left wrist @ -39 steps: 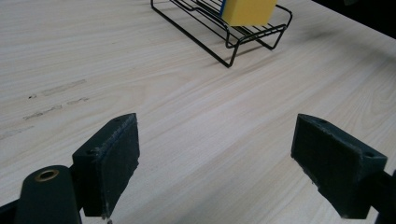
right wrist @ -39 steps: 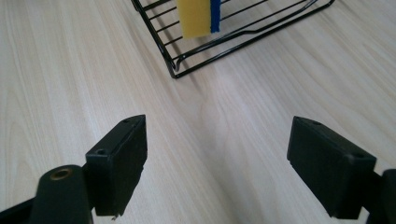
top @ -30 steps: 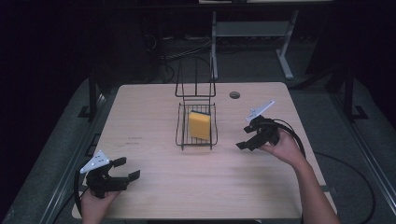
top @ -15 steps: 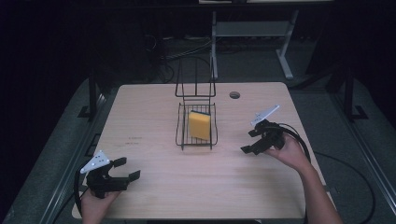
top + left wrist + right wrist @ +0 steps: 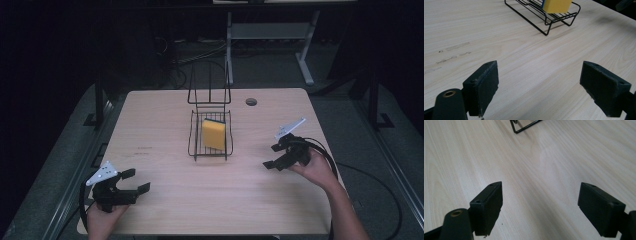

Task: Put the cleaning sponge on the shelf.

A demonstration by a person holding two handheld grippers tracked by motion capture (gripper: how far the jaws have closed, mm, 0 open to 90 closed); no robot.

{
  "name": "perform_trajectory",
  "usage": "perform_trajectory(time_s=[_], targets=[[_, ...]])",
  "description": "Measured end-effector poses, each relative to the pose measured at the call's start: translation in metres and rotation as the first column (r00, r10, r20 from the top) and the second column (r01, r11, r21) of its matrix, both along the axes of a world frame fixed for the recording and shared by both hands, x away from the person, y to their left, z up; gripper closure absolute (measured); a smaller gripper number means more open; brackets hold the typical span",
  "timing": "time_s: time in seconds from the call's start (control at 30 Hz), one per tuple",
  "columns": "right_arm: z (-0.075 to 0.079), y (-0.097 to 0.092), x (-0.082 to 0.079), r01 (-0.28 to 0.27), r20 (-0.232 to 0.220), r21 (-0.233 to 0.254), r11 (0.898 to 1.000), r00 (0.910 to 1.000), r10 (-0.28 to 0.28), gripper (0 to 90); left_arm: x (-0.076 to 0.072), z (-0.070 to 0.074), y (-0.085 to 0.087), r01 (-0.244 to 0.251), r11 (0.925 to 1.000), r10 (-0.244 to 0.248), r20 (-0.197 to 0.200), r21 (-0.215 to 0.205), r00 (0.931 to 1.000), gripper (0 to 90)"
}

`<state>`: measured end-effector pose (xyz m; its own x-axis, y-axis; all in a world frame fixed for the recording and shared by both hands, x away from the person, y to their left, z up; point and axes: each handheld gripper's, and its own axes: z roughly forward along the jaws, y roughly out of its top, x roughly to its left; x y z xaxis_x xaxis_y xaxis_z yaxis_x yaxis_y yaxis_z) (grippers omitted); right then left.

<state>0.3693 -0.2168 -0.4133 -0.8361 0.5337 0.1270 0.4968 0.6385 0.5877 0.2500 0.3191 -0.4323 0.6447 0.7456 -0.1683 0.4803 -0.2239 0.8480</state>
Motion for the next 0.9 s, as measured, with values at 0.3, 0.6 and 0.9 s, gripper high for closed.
perform_trajectory(time_s=[0.3,0.6,0.9], targets=[[-0.005,-0.008,-0.006,0.012,-0.01,-0.004,1.0,0.9999,-0.012,19.4,0.0,0.0,0.0,0.0,1.0,0.0,0.0,0.002,1.0,14.7],[-0.01,-0.015,-0.012,0.025,-0.016,-0.006,1.0,0.9996,-0.025,19.2,0.0,0.0,0.0,0.0,1.0,0.0,0.0,0.002,1.0,14.6],[-0.013,-0.024,-0.021,0.041,-0.02,-0.002,0.999,0.9989,-0.041,19.2,-0.001,0.0,-0.001,0.006,1.0,-0.006,-0.001,0.006,1.0,14.7]])
